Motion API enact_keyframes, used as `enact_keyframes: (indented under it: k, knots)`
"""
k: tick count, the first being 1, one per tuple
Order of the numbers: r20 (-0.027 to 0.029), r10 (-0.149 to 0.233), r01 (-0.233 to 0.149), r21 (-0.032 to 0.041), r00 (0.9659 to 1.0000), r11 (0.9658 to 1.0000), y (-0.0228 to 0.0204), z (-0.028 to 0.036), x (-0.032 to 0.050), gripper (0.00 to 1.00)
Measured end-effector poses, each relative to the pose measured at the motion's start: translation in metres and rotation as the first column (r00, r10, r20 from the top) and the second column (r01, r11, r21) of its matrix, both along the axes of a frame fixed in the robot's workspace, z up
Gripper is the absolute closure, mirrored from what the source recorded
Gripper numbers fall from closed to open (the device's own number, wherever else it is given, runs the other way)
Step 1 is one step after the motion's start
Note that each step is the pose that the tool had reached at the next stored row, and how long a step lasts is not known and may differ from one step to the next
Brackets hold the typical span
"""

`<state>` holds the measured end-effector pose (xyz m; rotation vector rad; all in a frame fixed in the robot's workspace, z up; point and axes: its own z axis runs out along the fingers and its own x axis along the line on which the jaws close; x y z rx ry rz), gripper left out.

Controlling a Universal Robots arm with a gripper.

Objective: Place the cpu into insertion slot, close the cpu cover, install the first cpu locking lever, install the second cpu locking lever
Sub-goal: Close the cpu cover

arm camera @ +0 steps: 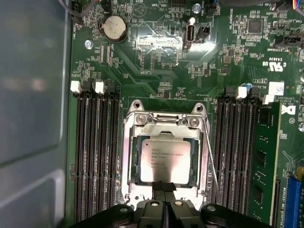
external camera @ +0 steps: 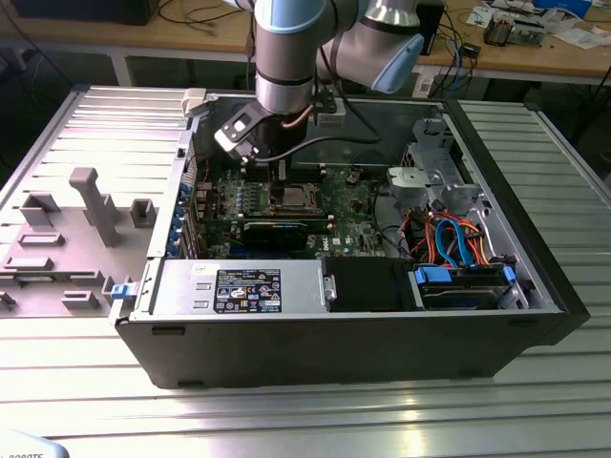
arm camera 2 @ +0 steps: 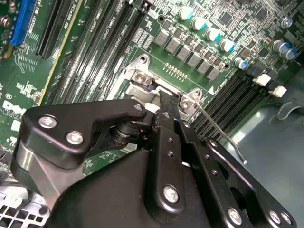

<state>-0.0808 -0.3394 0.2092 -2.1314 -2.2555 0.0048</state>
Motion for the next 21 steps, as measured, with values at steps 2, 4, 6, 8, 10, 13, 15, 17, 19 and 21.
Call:
enact_keyframes:
  k: [2,4,6,8,10,13,15,17,19,21]
  knots:
    - [-0.0001,0.0,0.0,-0.0002,1.0,1.0,0.0,-0.0031,-0.0004,0.89]
    - [-0.0007,0.0,0.0,-0.0008,1.0,1.0,-0.0001,-0.0048,-0.0005,0.89]
    - [-0.0005,0.0,0.0,-0.0006,1.0,1.0,-0.0001,-0.0053,-0.0005,0.89]
    - [0.0004,0.0,0.0,0.0006,1.0,1.0,0.0001,-0.0045,-0.0004,0.89]
    - [0.0006,0.0,0.0,0.0005,1.0,1.0,0.0001,-0.0032,-0.0004,0.89]
    - [0.0001,0.0,0.0,0.0,1.0,1.0,0.0,0.0001,-0.0005,0.89]
    - [0.0,0.0,0.0,0.0,1.0,1.0,0.0,0.0019,-0.0005,0.89]
    - [0.0,0.0,0.0,0.0,1.0,1.0,0.0001,0.0021,0.0012,0.89]
    - [0.0,0.0,0.0,-0.0002,1.0,1.0,0.0001,0.0018,0.0095,0.89]
    - [-0.0001,0.0,0.0,-0.0004,1.0,1.0,0.0002,0.0017,0.0158,0.89]
